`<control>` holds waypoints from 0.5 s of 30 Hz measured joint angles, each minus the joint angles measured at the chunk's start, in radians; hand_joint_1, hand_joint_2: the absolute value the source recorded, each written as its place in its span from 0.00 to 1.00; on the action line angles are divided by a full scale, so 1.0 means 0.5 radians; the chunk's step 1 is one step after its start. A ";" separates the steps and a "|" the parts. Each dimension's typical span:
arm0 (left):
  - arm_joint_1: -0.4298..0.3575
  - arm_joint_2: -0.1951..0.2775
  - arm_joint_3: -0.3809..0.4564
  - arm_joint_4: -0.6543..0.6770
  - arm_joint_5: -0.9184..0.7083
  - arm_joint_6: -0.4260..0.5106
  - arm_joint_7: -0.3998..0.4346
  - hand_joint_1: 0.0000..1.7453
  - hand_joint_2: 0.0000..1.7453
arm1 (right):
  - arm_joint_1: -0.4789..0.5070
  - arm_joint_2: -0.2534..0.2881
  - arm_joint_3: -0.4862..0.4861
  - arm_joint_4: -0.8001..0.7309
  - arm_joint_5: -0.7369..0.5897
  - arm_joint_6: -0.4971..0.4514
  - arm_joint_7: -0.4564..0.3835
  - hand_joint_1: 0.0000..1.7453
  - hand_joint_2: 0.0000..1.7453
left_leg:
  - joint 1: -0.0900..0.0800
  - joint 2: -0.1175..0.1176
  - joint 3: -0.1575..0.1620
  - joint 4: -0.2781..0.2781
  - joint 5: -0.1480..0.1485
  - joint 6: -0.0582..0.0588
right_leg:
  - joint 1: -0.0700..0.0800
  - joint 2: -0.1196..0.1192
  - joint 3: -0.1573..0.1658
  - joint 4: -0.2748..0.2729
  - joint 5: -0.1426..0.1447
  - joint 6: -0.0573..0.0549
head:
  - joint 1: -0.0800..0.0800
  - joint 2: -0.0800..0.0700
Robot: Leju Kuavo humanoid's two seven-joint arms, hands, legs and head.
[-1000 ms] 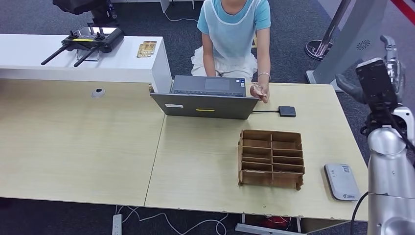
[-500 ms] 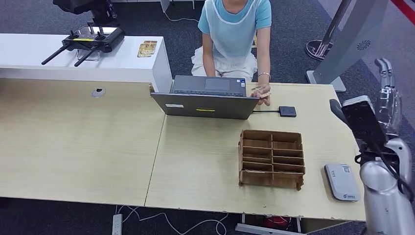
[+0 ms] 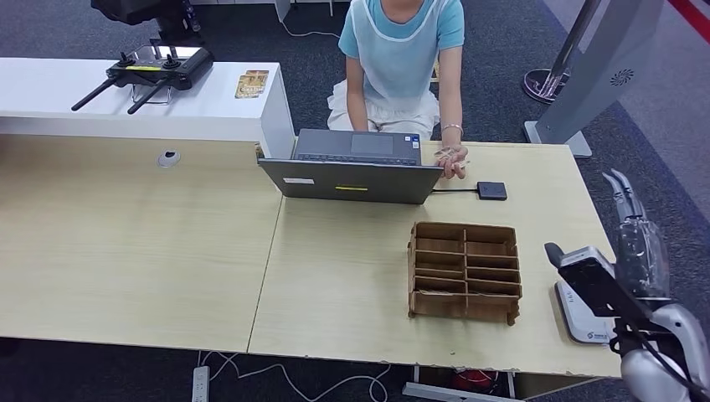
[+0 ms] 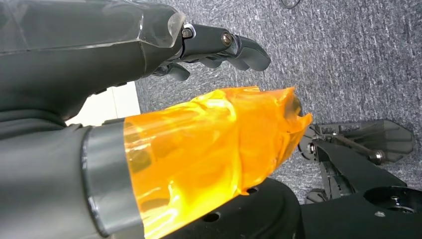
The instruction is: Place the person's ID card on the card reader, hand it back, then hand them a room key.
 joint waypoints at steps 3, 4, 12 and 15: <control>0.000 -0.006 0.004 0.000 0.000 0.004 0.001 0.00 0.00 | 0.095 0.011 0.000 -0.065 0.036 -0.015 0.008 0.00 1.00 | 0.000 0.000 0.000 0.000 0.000 0.000 | 0.000 0.000 0.000 0.000 0.000 0.000 | 0.000 0.000; 0.000 -0.008 0.006 0.000 0.000 0.005 0.001 0.00 0.00 | 0.126 0.016 0.000 -0.086 0.044 -0.019 0.009 0.00 1.00 | 0.000 0.000 0.000 0.000 0.000 0.000 | 0.000 0.000 0.000 0.000 0.000 0.000 | 0.000 0.000; 0.000 -0.024 0.011 0.000 0.000 0.010 0.005 0.00 0.00 | 0.363 0.065 0.012 -0.245 0.053 -0.008 -0.031 0.00 1.00 | 0.000 0.000 0.000 0.000 -0.001 0.001 | 0.000 0.000 0.000 0.000 -0.001 0.000 | 0.000 0.000; 0.000 -0.031 0.014 0.000 0.002 0.012 0.004 0.00 0.00 | 0.444 0.083 0.015 -0.302 0.042 0.010 -0.051 0.00 1.00 | 0.000 0.000 0.000 0.000 -0.001 0.001 | 0.000 0.000 0.000 0.000 -0.001 0.000 | 0.000 0.000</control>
